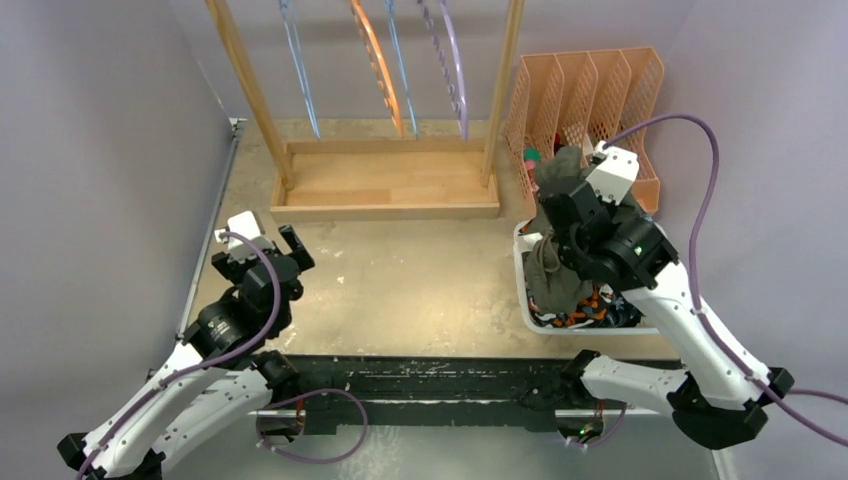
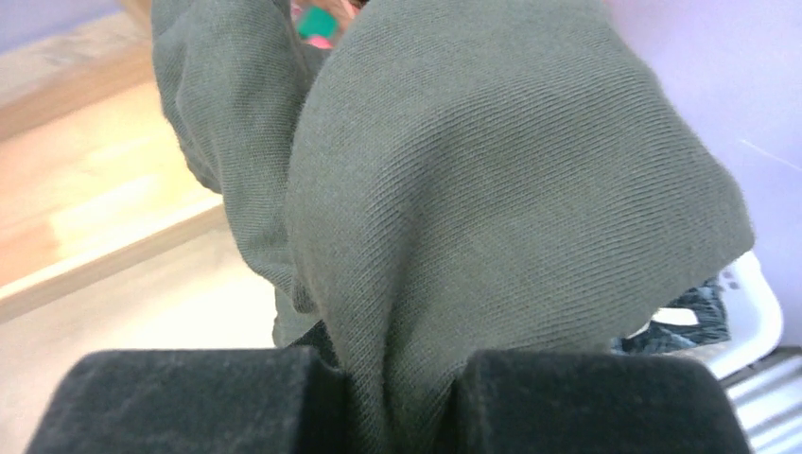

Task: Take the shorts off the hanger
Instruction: Place the shorts in the basket.

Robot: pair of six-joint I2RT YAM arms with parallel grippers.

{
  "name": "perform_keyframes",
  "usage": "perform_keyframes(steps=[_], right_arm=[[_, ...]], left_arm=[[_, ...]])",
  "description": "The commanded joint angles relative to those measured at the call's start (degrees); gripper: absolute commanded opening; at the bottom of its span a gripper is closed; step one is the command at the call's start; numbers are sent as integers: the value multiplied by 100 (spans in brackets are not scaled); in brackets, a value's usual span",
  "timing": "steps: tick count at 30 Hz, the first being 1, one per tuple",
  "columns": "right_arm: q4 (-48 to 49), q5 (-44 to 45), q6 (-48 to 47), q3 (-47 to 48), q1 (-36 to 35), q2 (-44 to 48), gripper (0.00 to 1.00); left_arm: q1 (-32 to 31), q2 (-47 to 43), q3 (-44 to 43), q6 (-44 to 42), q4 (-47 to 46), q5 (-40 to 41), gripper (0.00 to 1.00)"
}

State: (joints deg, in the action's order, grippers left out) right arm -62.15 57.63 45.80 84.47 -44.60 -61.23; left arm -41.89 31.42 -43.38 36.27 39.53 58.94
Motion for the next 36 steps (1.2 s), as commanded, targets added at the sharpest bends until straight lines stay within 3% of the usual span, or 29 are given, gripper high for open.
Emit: perform_keyframes(steps=[1,7,10,14,17,22,30,36], right_arm=[[1110,-628,-1197,-373,958,15,0],[1015,-613,-523,-592,1642,433,0],[1193,-471,-864,-407,1992,546,0],[148,323,-24,163,2129,283,0],[265,46,409,-473,2204,518,0],[1268,-1282,1210,-2124,2599,1032,0],[2519,-2941,1359,-3768,4403,1216,0],[2859,-3087,2250,-4622,4644,1149,0]], left_arm=[[15,88,-108,2,-64,116,91],[17,19,-96,34,-53,187,91],[14,13,-78,19,-93,166,90],[21,97,-86,-36,-123,92,91],[15,144,-101,-33,-104,100,90],[18,137,-101,-33,-112,70,91],[14,58,-84,-33,-121,46,91],[14,7,-79,-6,-109,37,90]])
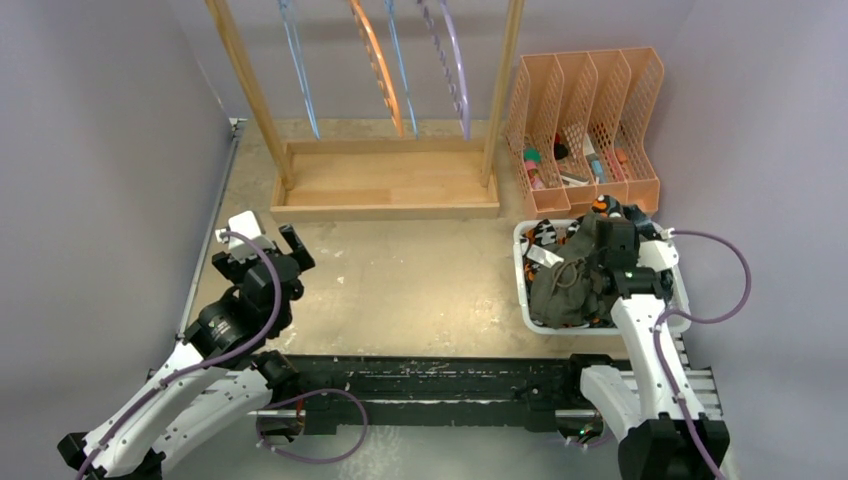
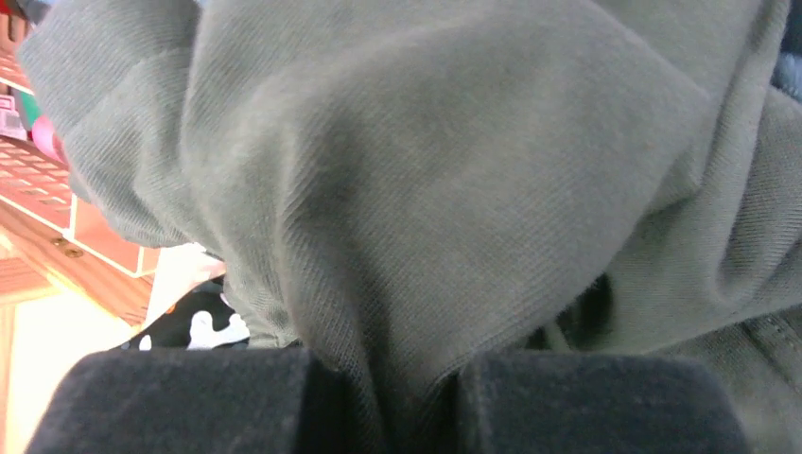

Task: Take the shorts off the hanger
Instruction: Place the shorts in the basket.

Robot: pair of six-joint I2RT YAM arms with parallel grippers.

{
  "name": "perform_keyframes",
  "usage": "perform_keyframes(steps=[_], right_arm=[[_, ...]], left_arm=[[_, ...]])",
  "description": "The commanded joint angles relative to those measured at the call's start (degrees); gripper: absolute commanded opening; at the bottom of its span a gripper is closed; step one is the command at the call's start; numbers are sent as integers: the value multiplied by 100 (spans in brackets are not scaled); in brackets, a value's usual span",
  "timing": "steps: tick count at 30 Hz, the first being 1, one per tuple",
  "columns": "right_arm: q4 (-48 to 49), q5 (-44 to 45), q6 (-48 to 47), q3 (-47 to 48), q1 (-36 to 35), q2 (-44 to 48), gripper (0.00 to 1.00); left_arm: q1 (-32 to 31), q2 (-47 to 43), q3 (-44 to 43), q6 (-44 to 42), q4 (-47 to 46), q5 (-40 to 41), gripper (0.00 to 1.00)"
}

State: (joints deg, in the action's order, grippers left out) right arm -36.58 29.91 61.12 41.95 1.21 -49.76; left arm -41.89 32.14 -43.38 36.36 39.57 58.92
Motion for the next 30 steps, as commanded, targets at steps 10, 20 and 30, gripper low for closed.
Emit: perform_keyframes(steps=[10,20,30], right_arm=[[145,-447,-475,170,63,643,38],[-638,-574,-1357,1535,63,786,65],[90,-1498,-2304,1914,63,1215,64]], left_arm=[[19,62,-99,-74,-133,20,90],[18,-20,-60,-80,-160,30,90],[22,-40,-79,-76,-151,39,90]])
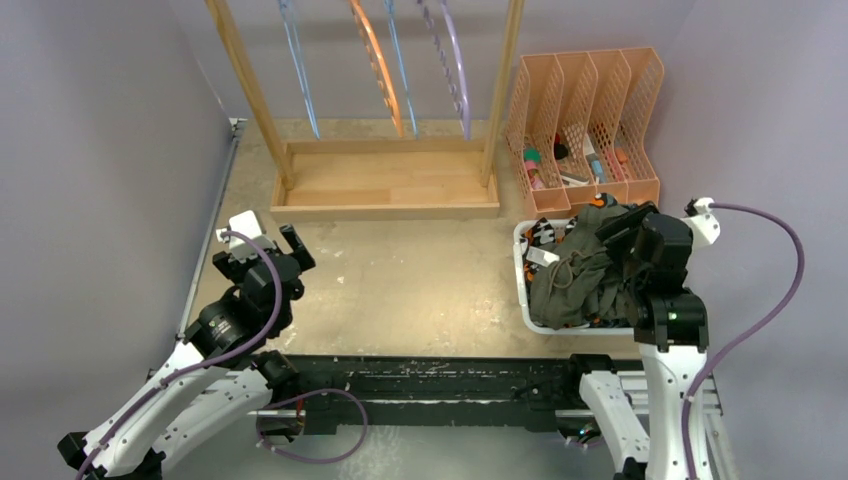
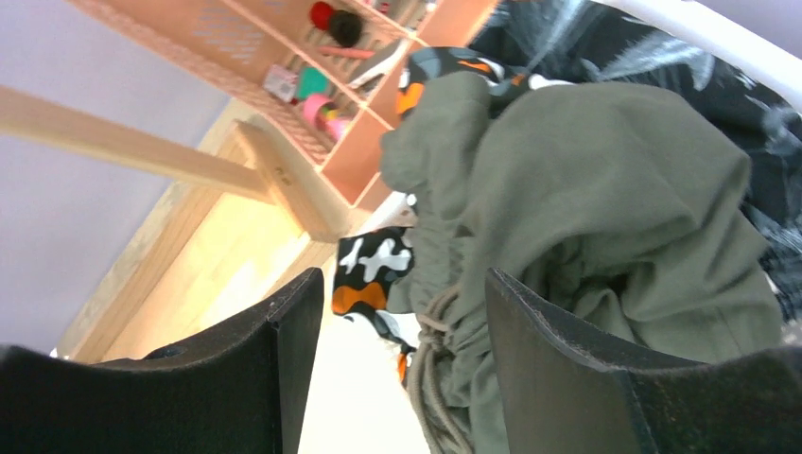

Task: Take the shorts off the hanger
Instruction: Place the shorts in the basket.

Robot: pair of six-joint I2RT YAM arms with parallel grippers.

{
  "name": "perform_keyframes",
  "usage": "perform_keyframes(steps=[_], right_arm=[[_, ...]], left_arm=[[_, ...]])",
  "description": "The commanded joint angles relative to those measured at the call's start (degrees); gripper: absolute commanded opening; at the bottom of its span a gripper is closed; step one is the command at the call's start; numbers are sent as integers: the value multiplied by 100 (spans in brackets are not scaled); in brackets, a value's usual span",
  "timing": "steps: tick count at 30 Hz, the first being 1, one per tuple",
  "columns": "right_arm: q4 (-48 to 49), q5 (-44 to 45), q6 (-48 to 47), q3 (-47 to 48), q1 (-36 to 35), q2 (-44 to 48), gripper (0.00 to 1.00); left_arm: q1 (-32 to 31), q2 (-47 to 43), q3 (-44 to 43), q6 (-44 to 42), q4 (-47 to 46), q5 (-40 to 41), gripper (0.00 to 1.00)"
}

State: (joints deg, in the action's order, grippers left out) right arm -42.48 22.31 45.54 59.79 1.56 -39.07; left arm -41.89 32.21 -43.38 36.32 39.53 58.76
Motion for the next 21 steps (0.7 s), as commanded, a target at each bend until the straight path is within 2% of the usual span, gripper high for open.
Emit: perform_keyframes(steps=[1,4,8,11,15,19,21], right_arm=[[831,-827,-770,55,28,52,63],[938,-839,-661,-283,28,-460,63],[849,-86,245,-1160,33,-1051,58],[1543,-442,482,-2132,40,-1102,57],[1814,-920,1166,-2920,84,-1335,58],[1784,-886,1460,-3063,108,-1305,59],[1251,-513,1485,-2699,112,-1135,58]], left_arm=[[21,-48,-75,-73,-149,56,90],[15,-48,-80,-70,-132,58,90],[21,-73,-87,-46,-104,97,90],[22,-106,-84,-34,-105,107,90],[16,-110,-84,-37,-104,101,90],[17,-124,-86,-28,-87,117,90],[18,-132,-81,-26,-90,118,90]])
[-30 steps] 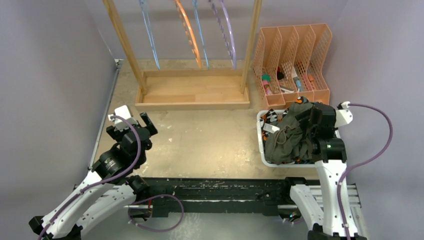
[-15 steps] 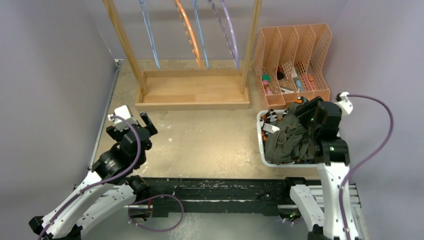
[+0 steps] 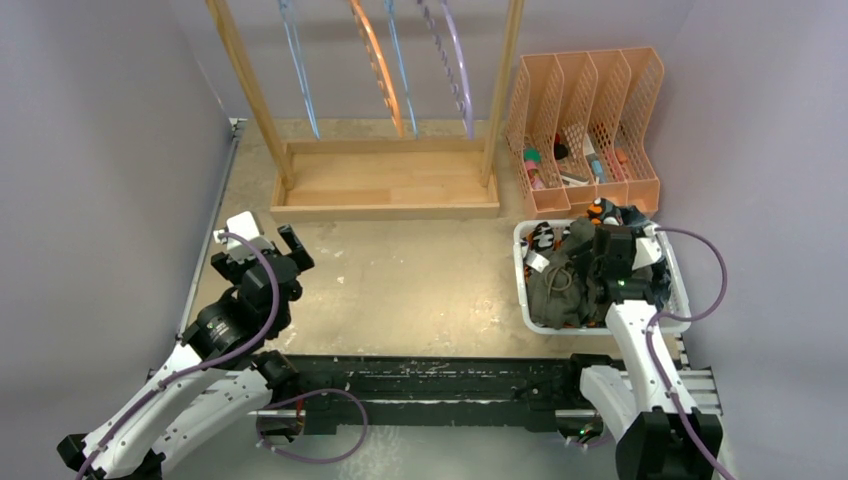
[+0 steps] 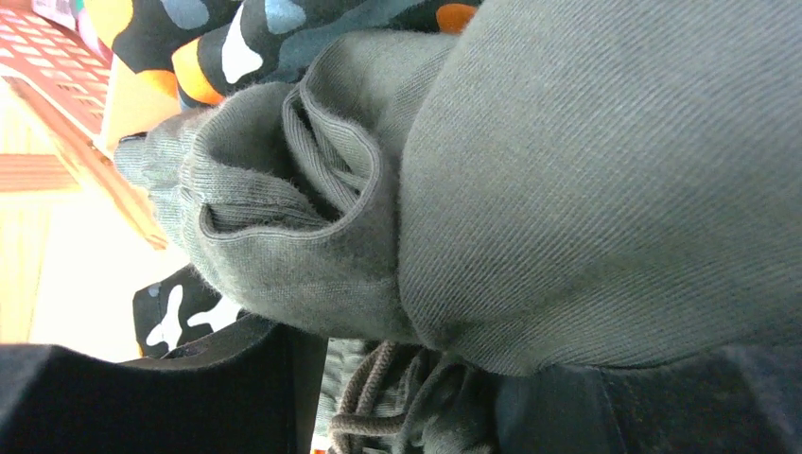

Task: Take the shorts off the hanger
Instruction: Place the shorts in the basket.

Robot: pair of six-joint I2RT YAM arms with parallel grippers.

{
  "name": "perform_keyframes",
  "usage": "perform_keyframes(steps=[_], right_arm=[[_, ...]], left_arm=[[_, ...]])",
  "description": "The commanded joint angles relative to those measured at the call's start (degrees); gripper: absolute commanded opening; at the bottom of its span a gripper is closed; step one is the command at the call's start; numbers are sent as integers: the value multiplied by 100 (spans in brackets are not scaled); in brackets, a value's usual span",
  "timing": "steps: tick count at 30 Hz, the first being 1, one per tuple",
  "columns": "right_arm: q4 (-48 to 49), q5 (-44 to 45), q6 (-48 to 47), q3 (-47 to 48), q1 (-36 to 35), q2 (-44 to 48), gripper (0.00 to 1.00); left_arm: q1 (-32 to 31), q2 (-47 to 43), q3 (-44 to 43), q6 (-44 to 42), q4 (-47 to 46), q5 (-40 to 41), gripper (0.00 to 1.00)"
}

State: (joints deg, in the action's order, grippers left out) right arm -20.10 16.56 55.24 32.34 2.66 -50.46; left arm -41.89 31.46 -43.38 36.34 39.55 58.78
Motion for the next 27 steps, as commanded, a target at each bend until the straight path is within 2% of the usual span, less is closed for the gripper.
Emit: perform_keyframes(steps=[1,4,7,13,19,23,27], right_arm=[[-1146,226,364,314,-1,124,58],[-1197,501,-534,1170,3,499,60],[-737,389,-1621,1642,3,797,61],[-485,87,-2422,2369,-1,383,61],[-492,184,-2764,3042,6,-884,60],[-335,210,-2772,3090,13,-1672,62],[-962,686,-2134,3210,16,-2236,60]], left_arm=[[15,-67,-74,-30,-100,116,90],[19,-36,-79,-56,-136,107,90],[16,16,-83,-65,-132,78,90],[19,21,-87,-87,-153,43,89],[14,-50,-58,-109,-202,36,89],[21,-27,-63,-118,-211,10,89],[19,-30,-73,-120,-199,3,89]])
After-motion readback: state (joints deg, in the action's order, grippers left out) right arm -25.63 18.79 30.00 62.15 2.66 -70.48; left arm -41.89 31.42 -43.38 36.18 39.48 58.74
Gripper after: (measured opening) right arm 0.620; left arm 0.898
